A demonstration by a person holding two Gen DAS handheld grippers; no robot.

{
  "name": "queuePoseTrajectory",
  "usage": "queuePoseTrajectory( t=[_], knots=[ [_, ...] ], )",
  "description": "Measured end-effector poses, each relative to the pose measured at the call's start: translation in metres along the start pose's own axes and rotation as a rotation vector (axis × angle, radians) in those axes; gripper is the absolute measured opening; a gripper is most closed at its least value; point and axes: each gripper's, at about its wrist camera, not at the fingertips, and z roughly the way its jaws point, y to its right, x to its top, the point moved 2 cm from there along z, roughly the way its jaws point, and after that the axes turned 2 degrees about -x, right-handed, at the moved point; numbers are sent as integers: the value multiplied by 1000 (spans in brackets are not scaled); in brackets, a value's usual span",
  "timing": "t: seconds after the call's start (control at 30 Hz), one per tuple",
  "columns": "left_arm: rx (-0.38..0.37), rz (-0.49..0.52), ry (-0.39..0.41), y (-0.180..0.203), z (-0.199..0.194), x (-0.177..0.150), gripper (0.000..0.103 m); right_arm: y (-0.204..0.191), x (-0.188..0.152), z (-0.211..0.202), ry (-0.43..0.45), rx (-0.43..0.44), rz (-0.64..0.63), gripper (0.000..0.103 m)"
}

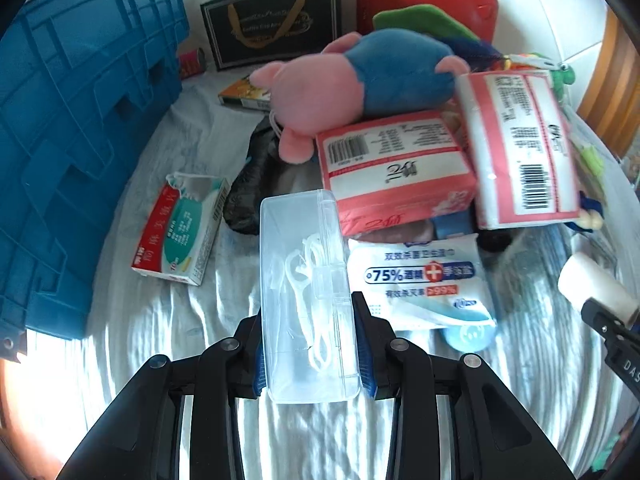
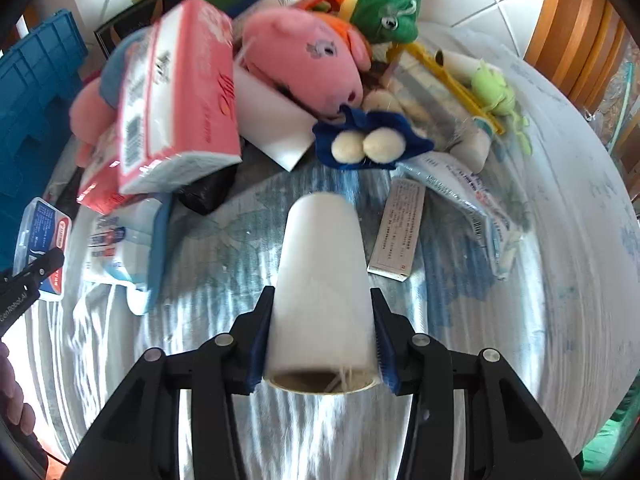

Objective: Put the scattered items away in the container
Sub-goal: 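Lift the clear case and white paper roll off the bed with both grippers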

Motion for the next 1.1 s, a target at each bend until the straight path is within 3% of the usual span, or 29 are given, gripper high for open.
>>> queuePoseTrajectory(
  t=[0.17, 0.37, 0.43, 0.5, 0.53, 0.57, 0.77, 0.83, 0.9, 1.03, 1.1],
  knots=[
    [-17, 13, 35, 0, -24, -1, 34, -4, -11, -11, -7, -3, -16, 44],
    [6, 6, -14, -5, -16, -13, 34, -12, -33, -3, -109, 22, -63, 45],
    [5, 11, -30, -1, -14, -20, 34, -10, -37, 1, -133, 21, -71, 57],
    [-3, 9, -47, 3, -8, -25, 34, -7, -38, 0, -135, 31, -65, 84],
    [-11, 9, -58, 8, -6, -28, 34, -5, -39, -1, -134, 33, -65, 91],
    [-16, 17, -63, 13, -6, -31, 33, -4, -38, -2, -132, 31, -71, 91],
    [-57, 77, -91, 46, -4, -48, 32, 3, -38, -10, -132, 27, -80, 90],
    [-56, 96, -97, 53, 0, -52, 32, 2, -41, -8, -143, 39, -85, 72],
    [-46, 107, -94, 55, 3, -53, 32, -1, -43, -2, -158, 43, -96, 60],
    [-39, 110, -82, 55, 0, -53, 32, -9, -42, 6, -141, -2, -144, 45],
    [-43, 107, -71, 55, -5, -52, 32, -10, -41, 5, -126, -7, -144, 45]
  ],
)
